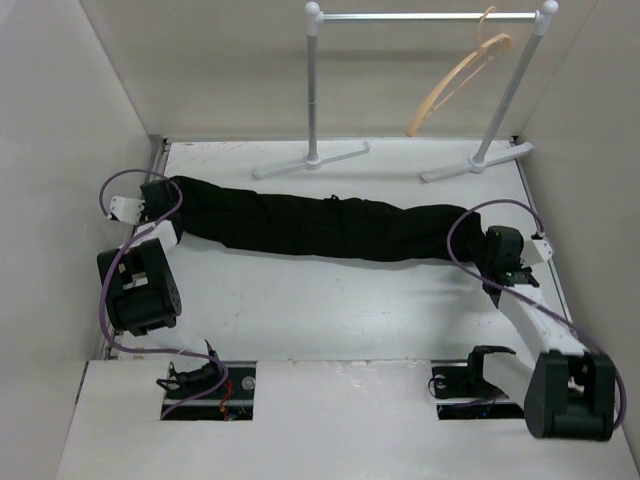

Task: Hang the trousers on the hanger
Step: Fold the trousers

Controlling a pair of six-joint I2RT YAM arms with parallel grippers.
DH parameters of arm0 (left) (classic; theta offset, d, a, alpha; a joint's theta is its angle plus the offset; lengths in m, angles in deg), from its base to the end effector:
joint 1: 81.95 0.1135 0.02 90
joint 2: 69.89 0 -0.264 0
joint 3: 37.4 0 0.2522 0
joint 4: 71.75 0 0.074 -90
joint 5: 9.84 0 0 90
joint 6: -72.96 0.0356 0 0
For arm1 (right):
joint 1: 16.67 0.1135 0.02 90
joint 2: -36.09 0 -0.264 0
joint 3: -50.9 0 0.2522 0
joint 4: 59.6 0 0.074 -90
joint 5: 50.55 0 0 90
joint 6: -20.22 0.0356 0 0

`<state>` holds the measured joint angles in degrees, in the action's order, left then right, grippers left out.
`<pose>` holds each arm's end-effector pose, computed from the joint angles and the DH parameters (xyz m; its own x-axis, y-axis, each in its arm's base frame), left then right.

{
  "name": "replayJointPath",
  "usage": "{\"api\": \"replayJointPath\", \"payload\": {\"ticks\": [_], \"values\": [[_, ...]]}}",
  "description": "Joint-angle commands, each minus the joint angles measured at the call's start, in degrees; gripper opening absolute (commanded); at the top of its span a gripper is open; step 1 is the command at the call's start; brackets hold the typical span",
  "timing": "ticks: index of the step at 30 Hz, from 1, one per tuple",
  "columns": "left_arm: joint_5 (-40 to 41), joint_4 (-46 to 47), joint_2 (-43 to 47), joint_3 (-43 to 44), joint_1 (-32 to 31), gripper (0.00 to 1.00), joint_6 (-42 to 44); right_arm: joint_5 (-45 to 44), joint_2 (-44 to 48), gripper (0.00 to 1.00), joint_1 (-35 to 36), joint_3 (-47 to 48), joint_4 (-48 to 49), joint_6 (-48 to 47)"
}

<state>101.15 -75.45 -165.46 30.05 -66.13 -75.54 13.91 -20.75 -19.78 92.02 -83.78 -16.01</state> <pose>0.3421 0.1102 0.2008 0.2017 -0.7703 -0.6050 -0.7185 0.3034 -0.6258 0.1987 -0.0262 0.1981 -0.0727 0.7328 -0.6765 0.7408 0.4938 0.4554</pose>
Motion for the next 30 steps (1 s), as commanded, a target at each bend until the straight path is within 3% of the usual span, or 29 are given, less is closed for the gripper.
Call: {"api": "replayJointPath", "payload": {"ticks": [1,6,11,12,17,25,27,30], "values": [[0.1,0.9,-0.2,1.6,-0.3,0.00,0.3,6.2,-8.7,0.74,-1.2,2.5,6.3,-0.1],[-0.4,1.6,-1.0,1.2,0.1,0.00,0.2,8.3,-17.8,0.71,-2.6,6.1,10.7,0.7],[-0.4,1.8,-2.1,1.7,-0.1,0.00,0.1,9.3,-22.4,0.56,-2.3,6.8,13.0,1.7],[-0.4,1.9,-2.1,1.5,0.1,0.00,0.1,9.3,-21.1,0.56,-2.3,6.1,13.1,1.6],[-0.5,2.2,-2.6,1.2,0.4,0.00,0.1,8.3,-11.4,0.75,-1.8,3.0,9.9,0.5],[-0.5,2.5,-2.6,1.2,0.4,0.00,0.1,9.2,-18.4,0.72,-2.4,6.4,11.5,0.3],[-0.5,2.5,-2.5,1.2,0.5,0.00,0.1,10.1,-20.4,0.69,-2.6,6.8,12.3,0.7],[-0.6,2.5,-2.5,1.4,0.5,0.00,0.1,10.5,-22.5,0.52,-2.5,7.5,14.3,1.2]]}}
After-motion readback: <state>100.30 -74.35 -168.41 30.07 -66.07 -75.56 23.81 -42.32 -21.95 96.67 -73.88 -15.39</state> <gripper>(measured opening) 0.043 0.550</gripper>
